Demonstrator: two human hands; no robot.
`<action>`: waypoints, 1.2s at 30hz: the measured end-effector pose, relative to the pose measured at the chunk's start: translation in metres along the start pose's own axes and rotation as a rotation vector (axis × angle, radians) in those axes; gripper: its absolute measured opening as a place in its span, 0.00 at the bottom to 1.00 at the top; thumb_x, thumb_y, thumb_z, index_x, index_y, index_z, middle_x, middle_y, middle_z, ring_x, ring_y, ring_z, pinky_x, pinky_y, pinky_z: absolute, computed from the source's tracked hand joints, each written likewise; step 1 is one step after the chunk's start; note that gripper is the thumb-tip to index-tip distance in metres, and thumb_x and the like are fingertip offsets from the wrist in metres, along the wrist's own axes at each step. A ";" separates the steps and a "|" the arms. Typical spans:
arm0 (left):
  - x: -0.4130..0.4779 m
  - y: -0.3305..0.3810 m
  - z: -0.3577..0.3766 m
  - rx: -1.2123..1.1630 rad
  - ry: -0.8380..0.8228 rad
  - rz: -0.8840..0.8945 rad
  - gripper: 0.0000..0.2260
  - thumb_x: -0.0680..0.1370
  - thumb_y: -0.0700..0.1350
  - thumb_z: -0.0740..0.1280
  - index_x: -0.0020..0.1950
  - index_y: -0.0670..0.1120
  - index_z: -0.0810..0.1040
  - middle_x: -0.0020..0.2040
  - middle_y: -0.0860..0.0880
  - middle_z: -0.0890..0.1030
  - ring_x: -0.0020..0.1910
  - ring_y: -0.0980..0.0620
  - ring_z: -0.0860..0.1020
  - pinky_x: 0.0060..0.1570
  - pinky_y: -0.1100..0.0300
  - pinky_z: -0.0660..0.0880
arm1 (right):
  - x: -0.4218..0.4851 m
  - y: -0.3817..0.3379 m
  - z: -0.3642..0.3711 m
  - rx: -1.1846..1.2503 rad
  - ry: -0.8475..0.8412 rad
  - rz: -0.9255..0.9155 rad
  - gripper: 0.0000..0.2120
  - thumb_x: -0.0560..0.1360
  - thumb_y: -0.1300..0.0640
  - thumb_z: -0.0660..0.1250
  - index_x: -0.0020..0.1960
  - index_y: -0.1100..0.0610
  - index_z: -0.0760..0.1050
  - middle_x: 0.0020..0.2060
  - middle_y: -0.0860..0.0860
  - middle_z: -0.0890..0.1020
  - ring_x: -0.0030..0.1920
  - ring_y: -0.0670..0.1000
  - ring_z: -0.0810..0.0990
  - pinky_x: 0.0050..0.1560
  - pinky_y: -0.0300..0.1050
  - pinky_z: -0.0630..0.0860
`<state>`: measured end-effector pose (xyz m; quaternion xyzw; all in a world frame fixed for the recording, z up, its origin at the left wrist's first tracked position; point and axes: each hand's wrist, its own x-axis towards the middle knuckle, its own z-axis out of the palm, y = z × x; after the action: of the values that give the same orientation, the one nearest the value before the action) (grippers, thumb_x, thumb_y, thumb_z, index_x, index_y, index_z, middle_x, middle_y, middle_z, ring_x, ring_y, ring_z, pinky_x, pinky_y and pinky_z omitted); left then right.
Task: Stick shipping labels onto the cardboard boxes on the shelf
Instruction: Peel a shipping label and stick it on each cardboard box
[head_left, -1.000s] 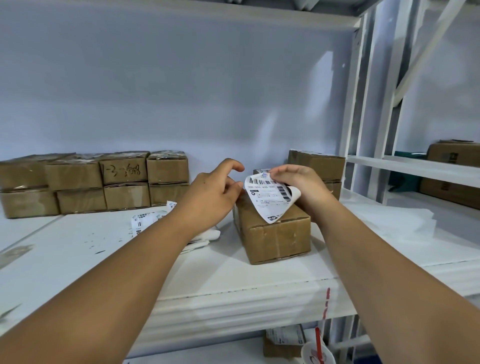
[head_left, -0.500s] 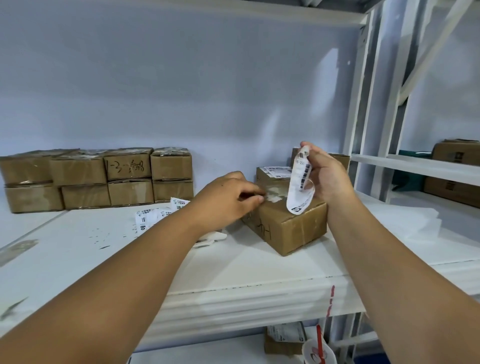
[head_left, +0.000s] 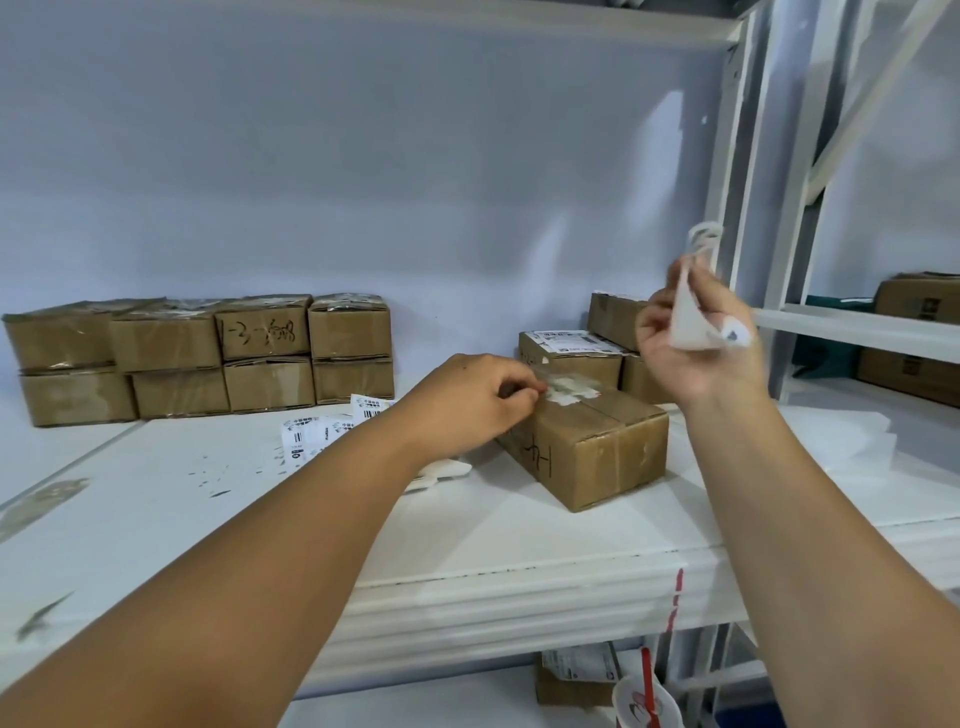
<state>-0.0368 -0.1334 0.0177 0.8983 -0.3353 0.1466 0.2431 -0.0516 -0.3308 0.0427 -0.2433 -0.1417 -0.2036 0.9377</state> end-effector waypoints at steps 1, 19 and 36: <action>0.001 -0.001 0.000 -0.024 -0.005 0.000 0.12 0.80 0.48 0.61 0.61 0.53 0.78 0.60 0.56 0.79 0.57 0.58 0.74 0.52 0.66 0.66 | -0.002 0.002 0.003 -0.048 0.014 0.011 0.04 0.78 0.61 0.61 0.47 0.55 0.73 0.30 0.49 0.81 0.25 0.44 0.76 0.24 0.35 0.70; -0.004 -0.005 0.003 -0.207 0.224 0.022 0.29 0.77 0.42 0.65 0.73 0.58 0.57 0.49 0.55 0.83 0.48 0.56 0.79 0.46 0.71 0.69 | -0.004 0.026 0.002 -0.795 -0.054 0.196 0.07 0.76 0.69 0.62 0.44 0.60 0.75 0.38 0.56 0.81 0.33 0.50 0.80 0.31 0.39 0.78; -0.003 -0.006 0.003 -0.145 0.229 0.063 0.30 0.76 0.41 0.65 0.74 0.55 0.56 0.48 0.54 0.83 0.48 0.56 0.79 0.42 0.77 0.68 | -0.002 0.030 0.000 -0.947 -0.078 0.173 0.07 0.75 0.69 0.65 0.43 0.59 0.77 0.37 0.56 0.81 0.34 0.50 0.79 0.34 0.39 0.78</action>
<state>-0.0346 -0.1294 0.0119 0.8447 -0.3433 0.2310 0.3395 -0.0399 -0.3063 0.0304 -0.6617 -0.0479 -0.1578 0.7314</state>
